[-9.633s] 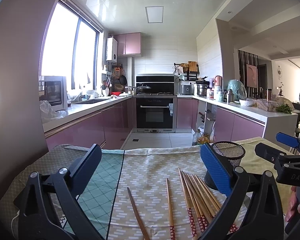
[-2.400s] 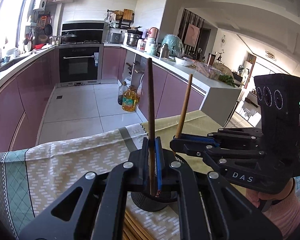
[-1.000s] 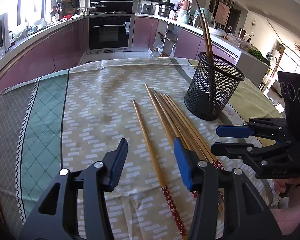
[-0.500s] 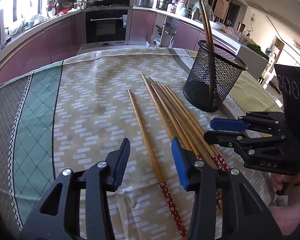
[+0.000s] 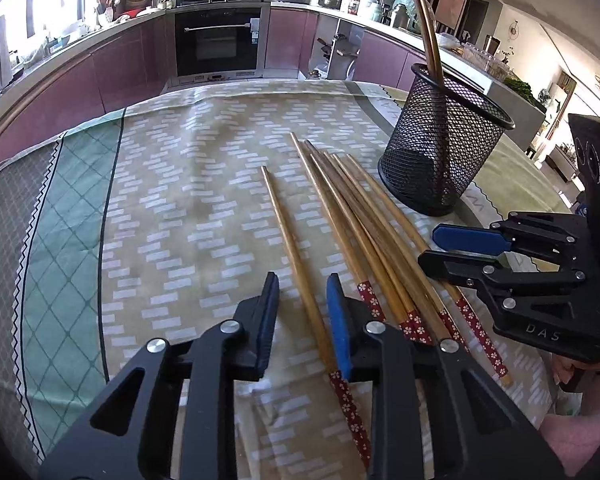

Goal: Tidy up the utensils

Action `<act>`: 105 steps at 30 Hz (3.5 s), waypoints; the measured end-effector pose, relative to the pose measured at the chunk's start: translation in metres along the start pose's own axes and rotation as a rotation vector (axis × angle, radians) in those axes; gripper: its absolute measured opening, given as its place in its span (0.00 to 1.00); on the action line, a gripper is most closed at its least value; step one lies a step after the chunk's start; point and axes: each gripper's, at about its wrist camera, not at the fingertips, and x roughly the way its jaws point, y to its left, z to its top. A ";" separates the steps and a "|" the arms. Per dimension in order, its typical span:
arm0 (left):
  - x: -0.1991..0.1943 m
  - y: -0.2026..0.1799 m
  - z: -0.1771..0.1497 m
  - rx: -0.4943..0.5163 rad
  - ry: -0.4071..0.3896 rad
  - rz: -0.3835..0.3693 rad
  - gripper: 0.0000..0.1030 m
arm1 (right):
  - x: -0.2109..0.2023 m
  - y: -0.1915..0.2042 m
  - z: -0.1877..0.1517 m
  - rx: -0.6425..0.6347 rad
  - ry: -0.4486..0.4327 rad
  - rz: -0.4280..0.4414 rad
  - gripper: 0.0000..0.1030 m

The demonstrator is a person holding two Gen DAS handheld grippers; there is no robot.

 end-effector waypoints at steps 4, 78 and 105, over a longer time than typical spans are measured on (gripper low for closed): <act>0.003 0.005 0.004 -0.034 0.002 0.000 0.11 | 0.002 -0.002 0.001 0.019 -0.010 0.005 0.20; -0.103 -0.024 0.045 0.002 -0.274 -0.284 0.07 | -0.117 -0.032 0.013 0.081 -0.351 0.242 0.06; -0.069 -0.070 0.159 -0.088 -0.566 -0.265 0.07 | -0.169 -0.088 0.075 0.071 -0.548 0.106 0.06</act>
